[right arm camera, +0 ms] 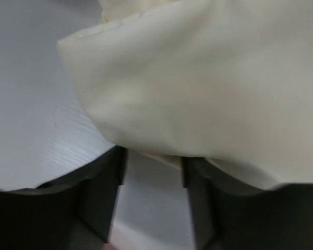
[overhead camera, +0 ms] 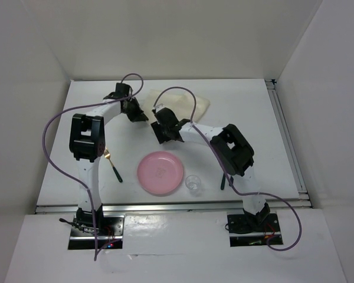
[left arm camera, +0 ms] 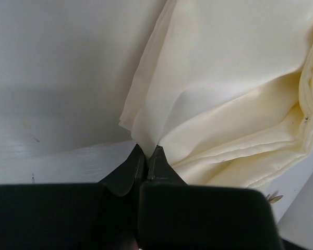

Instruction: Set the dinner table for one person

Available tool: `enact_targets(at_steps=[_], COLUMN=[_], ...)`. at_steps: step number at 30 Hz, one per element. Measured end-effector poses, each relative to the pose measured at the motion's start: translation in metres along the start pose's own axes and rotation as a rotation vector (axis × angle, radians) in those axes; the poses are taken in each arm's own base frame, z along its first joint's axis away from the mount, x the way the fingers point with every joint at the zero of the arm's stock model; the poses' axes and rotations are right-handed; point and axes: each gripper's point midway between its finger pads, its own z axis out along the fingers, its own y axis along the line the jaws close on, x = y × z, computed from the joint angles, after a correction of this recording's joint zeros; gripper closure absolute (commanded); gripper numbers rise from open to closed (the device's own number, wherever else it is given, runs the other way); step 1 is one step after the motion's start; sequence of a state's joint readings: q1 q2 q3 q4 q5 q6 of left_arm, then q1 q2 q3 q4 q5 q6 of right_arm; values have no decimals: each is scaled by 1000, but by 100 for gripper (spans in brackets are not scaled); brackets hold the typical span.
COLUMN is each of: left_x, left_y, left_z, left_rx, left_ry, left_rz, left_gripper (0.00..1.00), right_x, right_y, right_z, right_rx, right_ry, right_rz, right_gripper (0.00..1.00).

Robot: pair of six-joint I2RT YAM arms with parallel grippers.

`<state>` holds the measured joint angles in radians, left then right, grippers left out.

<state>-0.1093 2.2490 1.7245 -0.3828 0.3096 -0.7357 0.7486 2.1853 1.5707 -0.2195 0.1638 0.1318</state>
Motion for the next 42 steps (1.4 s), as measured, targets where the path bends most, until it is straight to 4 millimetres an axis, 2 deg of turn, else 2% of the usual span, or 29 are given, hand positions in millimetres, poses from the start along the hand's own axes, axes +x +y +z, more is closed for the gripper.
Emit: enact_targets(at_steps=[1,2,3,8,11,14,16,19,20,21,22,24,25,27,28,29,31,33,36,37,39,40,41,42], left_x=[0,1,1,3,-1,-11,-22,-38,-42,-46,-50,-57,-59,-64,-65,-66,-61,-50,-36,-37,-41,-44,-48,-49], left_y=[-1,-1,-2,-2,-7,-23,-39,-61,-67,-72,-76,-83,-83,-82,-79,-75,-61,-44,-25,-23,-21,-22,-24,-26], left_z=[0,0,0,-6,-20,-47,-74,-116,-129,-138,-146,-155,-153,-143,-135,-126,-106,-93,-88,-90,-99,-106,-116,-129], left_rx=[4,8,12,17,16,31,52,85,95,102,109,121,118,109,98,86,50,6,-55,-71,-101,-111,-118,-123], left_ry=[3,5,8,29,29,-1,-46,-124,-148,-168,-187,-211,-210,-198,-185,-169,-127,-81,-43,-49,-79,-100,-128,-159], left_rz=[0,0,2,19,42,78,112,154,167,175,182,190,189,183,176,170,156,131,108,108,124,130,137,150], left_gripper=[100,100,100,100,100,100,100,100,100,100,100,100,98,80,72,51,29,6,0,0,3,7,18,25], right_x=[-2,-4,-5,-22,-40,-78,-109,-143,-147,-152,-153,-146,-141,-124,-114,-101,-64,-19,41,53,60,56,50,41], right_y=[-1,-3,-4,-12,-30,-71,-107,-157,-160,-175,-183,-197,-203,-212,-215,-214,-208,-198,-187,-186,-189,-194,-198,-203], right_z=[0,0,0,-4,-21,-59,-96,-153,-162,-178,-186,-192,-189,-175,-165,-154,-134,-121,-113,-114,-120,-125,-131,-141], right_rx=[7,15,27,31,-16,-42,-37,-21,-38,-38,-48,-68,-75,-83,-86,-91,-93,-85,-51,-35,1,20,37,54], right_ry=[-9,-15,-19,-46,-67,-150,-241,-366,-383,-416,-429,-425,-414,-359,-323,-279,-174,-60,88,120,136,116,85,47], right_rz=[0,-1,7,50,109,195,249,321,334,361,380,433,462,527,562,600,674,737,809,824,842,842,838,832], right_gripper=[76,90,100,100,100,100,100,100,100,100,100,100,100,94,81,72,47,32,30,30,30,31,34,35])
